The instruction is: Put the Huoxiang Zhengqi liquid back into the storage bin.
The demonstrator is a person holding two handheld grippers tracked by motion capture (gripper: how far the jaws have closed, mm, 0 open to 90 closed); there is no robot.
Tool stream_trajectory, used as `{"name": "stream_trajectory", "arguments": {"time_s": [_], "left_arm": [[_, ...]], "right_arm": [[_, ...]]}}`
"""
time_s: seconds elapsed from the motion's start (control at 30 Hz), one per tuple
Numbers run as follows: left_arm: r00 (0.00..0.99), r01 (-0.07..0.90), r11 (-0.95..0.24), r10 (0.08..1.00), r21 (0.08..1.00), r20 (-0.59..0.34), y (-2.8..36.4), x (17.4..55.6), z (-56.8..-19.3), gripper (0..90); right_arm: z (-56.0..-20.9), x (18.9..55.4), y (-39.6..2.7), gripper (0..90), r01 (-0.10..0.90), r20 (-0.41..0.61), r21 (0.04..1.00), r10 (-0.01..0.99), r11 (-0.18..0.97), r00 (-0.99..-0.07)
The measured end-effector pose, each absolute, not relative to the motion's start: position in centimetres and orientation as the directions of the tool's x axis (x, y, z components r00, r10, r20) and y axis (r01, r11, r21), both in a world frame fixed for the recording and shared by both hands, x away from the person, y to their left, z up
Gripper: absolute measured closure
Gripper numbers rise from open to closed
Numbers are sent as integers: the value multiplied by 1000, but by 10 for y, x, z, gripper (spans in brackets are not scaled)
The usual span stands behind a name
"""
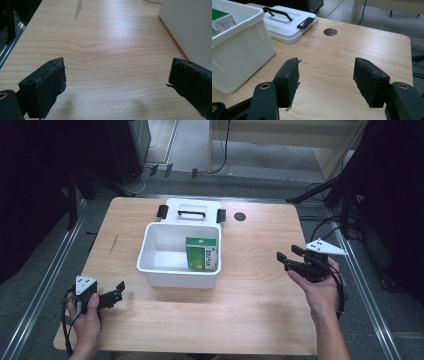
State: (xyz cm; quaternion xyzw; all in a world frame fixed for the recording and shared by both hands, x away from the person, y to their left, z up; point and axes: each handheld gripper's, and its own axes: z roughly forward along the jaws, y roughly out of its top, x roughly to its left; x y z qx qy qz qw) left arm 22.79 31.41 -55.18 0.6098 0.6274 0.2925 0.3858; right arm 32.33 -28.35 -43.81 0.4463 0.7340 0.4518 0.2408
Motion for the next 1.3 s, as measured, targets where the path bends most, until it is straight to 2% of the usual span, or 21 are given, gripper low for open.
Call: {"name": "stream_trajectory", "arguments": {"time_s": [0.27, 0.4, 0.43, 0.5, 0.57, 0.7, 0.83, 1.3], "left_arm": [[42, 542, 85, 991, 836, -127, 314, 228, -552, 20], [42, 542, 84, 991, 836, -126, 314, 228, -552, 20], [41, 542, 84, 991, 836, -127, 314, 228, -552, 20], [41, 542, 84, 991, 836, -126, 314, 228, -552, 20], [42, 542, 84, 991, 836, -127, 314, 228, -552, 20], [42, 541, 85, 991, 836, -128, 314, 228, -552, 20], [41, 542, 86, 991, 836, -129, 314, 228, -552, 20], [38, 539, 91, 990, 837, -132, 314, 228, -552, 20]], "right_arm": [[-459, 305, -302, 381, 435, 129, 896, 890, 84, -438], [-467, 293, -305, 368, 463, 138, 885, 923, 48, -360], [-470, 288, -305, 349, 472, 141, 881, 939, 26, -315], [-474, 282, -307, 236, 479, 138, 878, 955, 5, -264], [-478, 279, -309, 128, 476, 127, 879, 952, 21, -278], [-488, 271, -313, 0, 452, 97, 890, 949, 52, -301], [-498, 262, -320, 0, 423, 87, 905, 959, 37, -270], [-534, 242, -343, 0, 465, 118, 886, 968, -1, -223]]}}
